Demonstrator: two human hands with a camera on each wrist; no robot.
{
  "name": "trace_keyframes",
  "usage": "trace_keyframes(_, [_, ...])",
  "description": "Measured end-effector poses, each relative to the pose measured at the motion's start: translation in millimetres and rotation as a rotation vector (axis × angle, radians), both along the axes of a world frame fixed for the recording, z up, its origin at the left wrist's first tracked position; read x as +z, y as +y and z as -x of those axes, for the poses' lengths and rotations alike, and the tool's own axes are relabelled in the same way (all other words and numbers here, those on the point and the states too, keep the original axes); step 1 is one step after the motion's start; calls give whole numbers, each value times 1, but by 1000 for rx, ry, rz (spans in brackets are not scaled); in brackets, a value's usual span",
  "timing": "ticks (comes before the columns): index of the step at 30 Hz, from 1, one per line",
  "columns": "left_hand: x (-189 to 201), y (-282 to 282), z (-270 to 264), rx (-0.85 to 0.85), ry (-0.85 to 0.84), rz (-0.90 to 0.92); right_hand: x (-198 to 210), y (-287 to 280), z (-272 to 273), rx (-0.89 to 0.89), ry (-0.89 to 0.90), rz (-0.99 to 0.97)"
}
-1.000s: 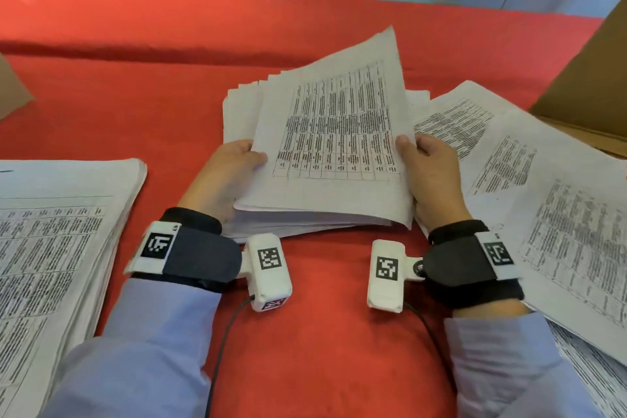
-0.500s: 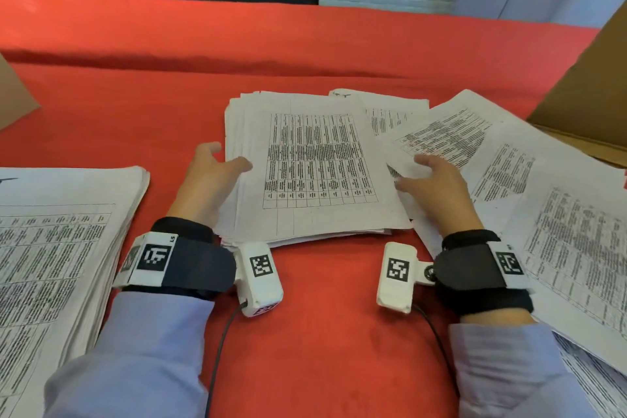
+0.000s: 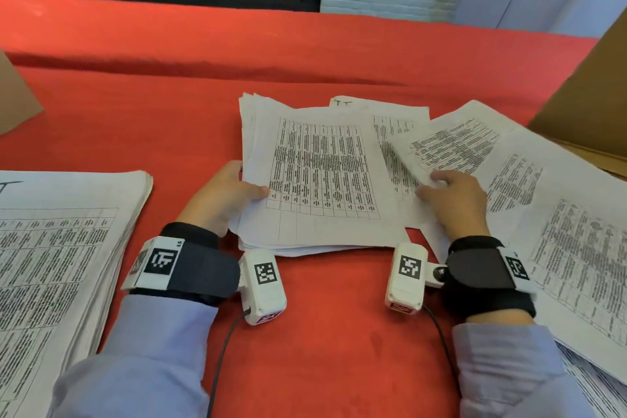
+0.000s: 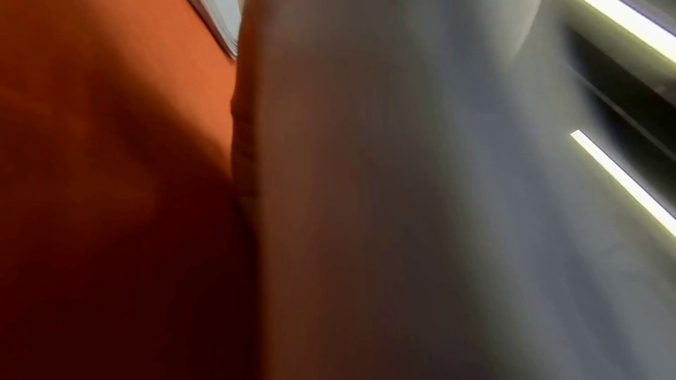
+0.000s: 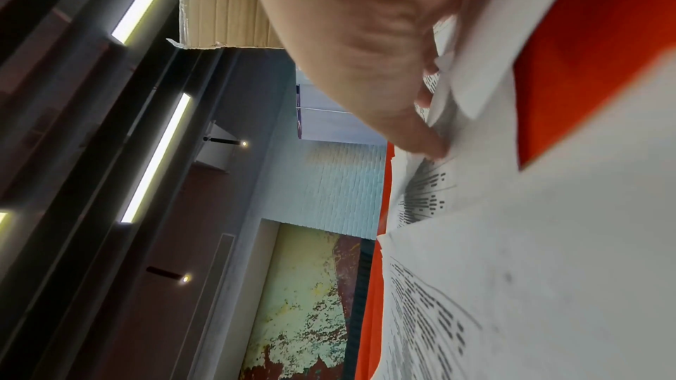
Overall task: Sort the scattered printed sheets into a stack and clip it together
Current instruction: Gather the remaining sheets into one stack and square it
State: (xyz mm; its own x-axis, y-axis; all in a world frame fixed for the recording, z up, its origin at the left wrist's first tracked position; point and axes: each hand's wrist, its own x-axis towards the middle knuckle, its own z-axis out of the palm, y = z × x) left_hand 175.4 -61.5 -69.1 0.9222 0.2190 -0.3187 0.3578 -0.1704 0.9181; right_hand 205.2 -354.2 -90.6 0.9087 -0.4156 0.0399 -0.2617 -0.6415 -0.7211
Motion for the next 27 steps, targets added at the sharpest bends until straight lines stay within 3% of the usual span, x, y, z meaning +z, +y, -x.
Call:
trace_keyframes(4, [1, 2, -3, 38, -8, -76, 2, 4, 0, 56, 22, 8])
trace_keyframes(9, [4, 6, -2, 133, -79, 85, 8, 3, 4, -5, -143, -66])
trace_keyframes(12, [9, 8, -1, 137, -116, 195, 23, 11, 7, 47, -433, -445])
trace_keyframes(14, [14, 5, 1, 130, -130, 253, 36, 22, 12, 233, -575, -699])
trace_keyframes(16, [17, 1, 2, 183, -191, 294, 44, 41, 17, 483, -522, -695])
trace_keyframes(18, [20, -2, 1, 202, -237, 358, 44, 64, 22, 677, -349, -499])
trace_keyframes(20, [21, -2, 1, 142, -198, 476, 37, 77, 26, 806, -137, -312])
trace_keyframes(22, [19, -2, 1, 76, -125, 513, 32, 81, 29, 887, 21, -245])
trace_keyframes(24, [13, -1, 2, 56, -62, 356, 33, 80, 30, 856, 14, -295])
trace_keyframes(27, [7, 3, 2, 50, -32, 44, 33, 67, 21, 505, -210, -427])
